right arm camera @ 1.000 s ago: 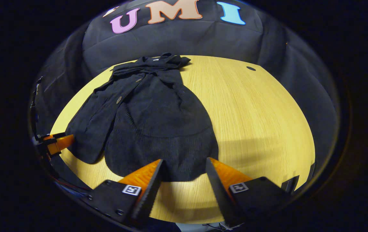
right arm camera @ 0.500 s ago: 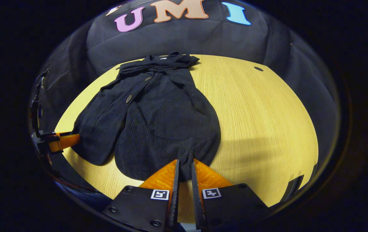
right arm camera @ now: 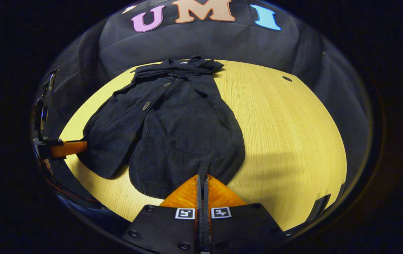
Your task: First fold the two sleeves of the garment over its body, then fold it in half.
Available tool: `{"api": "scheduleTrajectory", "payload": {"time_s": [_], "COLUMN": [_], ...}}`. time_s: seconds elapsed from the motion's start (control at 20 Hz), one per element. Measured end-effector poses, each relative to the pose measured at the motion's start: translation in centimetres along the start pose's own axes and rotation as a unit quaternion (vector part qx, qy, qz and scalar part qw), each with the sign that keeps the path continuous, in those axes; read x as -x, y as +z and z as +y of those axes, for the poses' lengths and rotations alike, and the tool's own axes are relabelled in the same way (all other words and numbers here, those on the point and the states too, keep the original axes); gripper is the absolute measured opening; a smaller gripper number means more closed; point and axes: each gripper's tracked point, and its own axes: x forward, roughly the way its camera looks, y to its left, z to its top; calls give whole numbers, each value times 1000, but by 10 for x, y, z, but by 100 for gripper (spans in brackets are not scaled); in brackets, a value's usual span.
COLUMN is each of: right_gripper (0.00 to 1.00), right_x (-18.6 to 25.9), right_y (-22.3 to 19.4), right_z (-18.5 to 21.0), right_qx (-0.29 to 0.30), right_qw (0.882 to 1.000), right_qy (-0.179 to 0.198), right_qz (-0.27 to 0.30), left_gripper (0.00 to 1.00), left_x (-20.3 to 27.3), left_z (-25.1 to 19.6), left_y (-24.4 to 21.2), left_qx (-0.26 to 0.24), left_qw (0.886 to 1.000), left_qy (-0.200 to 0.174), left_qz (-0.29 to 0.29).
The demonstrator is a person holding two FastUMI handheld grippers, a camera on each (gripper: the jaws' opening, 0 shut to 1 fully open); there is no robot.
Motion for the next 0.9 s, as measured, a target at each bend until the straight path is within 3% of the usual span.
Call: {"api": "scheduleTrajectory", "payload": {"time_s": [0.25, 0.9], "right_gripper": [2, 2], "right_x": [11, 40], "right_y": [22, 147], "right_z": [0, -2], "right_qx": [-34, -62], "right_qw": [999, 987], "right_qy": [0, -60], "right_qz": [-22, -138], "left_gripper": [0, 0], "left_x": [-2, -5], "left_z": [3, -23], "left_y": [17, 170], "left_qx": [-23, -52], "left_qw": [1000, 986], "left_qy": [-3, -106], "left_qz": [-3, -115]}}
